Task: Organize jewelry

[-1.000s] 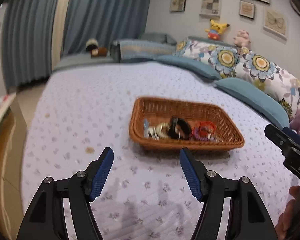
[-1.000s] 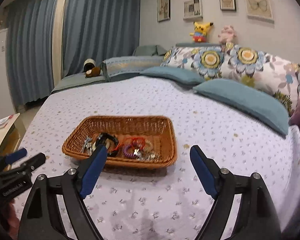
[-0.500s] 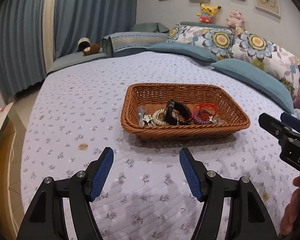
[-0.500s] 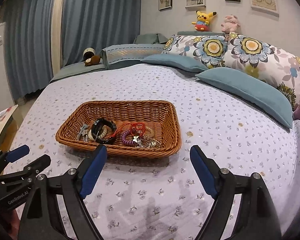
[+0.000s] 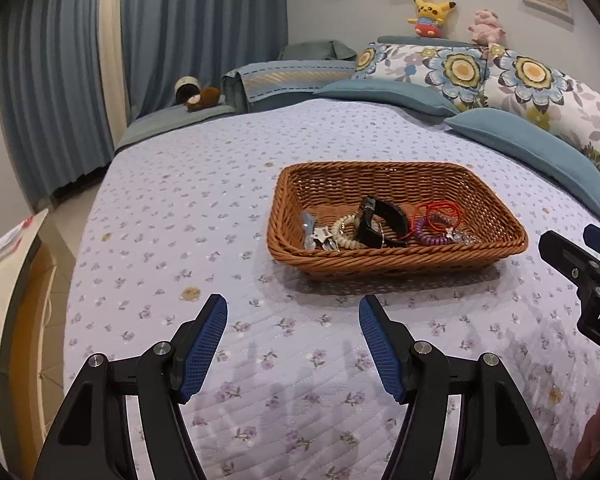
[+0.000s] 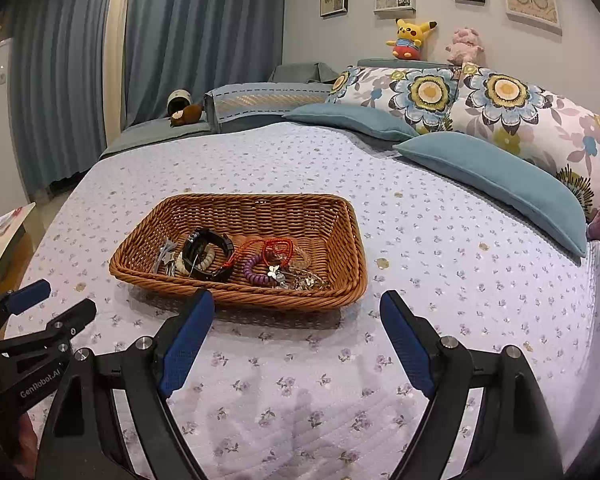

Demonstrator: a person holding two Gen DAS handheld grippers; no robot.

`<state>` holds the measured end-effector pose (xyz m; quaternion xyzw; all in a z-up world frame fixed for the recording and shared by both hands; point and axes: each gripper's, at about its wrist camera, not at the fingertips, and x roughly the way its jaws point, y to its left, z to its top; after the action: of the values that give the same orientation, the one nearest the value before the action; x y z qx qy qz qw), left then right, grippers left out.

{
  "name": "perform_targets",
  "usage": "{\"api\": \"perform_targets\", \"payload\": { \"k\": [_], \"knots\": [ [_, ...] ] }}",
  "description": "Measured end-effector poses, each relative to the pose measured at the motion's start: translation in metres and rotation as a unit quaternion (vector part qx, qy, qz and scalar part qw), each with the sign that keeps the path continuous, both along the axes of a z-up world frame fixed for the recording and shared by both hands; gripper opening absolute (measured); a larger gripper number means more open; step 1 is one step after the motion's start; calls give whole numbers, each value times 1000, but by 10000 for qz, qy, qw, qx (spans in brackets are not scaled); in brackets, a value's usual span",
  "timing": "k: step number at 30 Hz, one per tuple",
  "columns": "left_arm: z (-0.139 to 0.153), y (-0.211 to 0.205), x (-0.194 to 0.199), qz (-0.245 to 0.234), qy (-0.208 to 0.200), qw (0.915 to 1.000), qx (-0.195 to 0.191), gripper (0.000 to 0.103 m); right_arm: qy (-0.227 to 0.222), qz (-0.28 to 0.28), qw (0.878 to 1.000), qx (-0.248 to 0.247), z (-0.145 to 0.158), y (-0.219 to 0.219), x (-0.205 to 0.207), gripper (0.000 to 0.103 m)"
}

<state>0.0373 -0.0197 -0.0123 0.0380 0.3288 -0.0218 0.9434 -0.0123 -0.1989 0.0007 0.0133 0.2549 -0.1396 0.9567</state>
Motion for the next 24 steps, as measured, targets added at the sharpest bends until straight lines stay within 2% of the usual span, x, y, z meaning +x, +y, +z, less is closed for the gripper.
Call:
{"api": "perform_targets", "payload": {
  "k": [9,24],
  "knots": [
    [5,-2,-4,17,-149,9998,160,70,35,-1,10000,17,-5,0,1,86],
    [17,2,-8,-74,-280,9996,-61,70,26,-97,9999,129,-7,-3,6,86]
  ]
}}
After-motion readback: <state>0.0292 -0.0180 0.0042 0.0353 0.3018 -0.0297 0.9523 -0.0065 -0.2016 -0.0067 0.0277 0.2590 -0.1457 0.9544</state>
